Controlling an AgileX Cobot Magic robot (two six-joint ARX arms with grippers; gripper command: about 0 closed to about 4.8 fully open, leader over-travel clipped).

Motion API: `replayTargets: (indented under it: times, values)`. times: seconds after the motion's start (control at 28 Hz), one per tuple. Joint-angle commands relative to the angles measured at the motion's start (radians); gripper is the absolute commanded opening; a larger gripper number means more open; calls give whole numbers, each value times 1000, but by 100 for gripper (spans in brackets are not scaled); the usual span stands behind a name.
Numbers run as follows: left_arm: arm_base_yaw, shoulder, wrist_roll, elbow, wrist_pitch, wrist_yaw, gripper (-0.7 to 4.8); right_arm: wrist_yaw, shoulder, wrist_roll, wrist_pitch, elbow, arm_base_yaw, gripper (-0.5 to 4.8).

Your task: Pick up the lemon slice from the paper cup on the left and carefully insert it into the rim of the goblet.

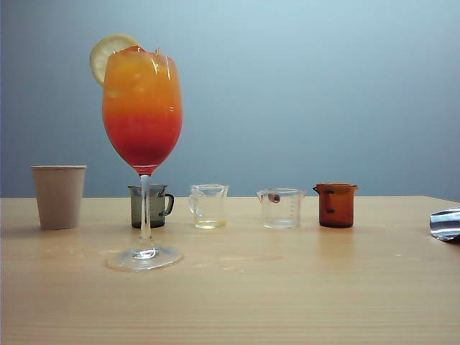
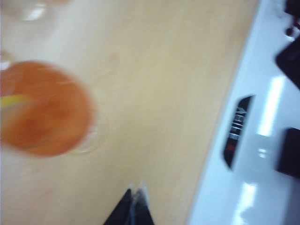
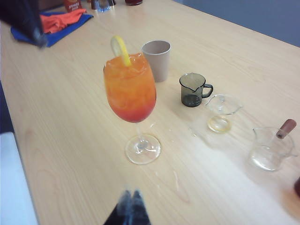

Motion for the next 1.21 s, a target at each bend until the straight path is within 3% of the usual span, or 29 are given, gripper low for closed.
replayTargets:
  times: [0.04,0.14,0.36,0.46,0.71,0.89,1.21]
  values:
    - [-90,-69,-142,-87,111,-103,-5,-5,-17,-39,10,3,0,-5]
    - [-128,-114,-244,-143,192,-144,-6,16,-22,-39,11,3,-2,-5]
    - [-139,-222,-356,-249,340,-190,-5,43,-34,-38,14,3,-1,-5]
    - [-159,-328,-432,-350,478,-319,-5,106,-47,-38,23,3,-1,-5]
    - [-185,-451,-480,-482,668,-525,-6,328,-73,-37,27,3,-1,-5]
    - [-186,-538,-480,-637,819,-526,-5,431,-84,-37,40,3,-1,-5]
    - [-185,-764,-477,-922,1129,-526,-6,438,-85,-33,43,3,-2,-1]
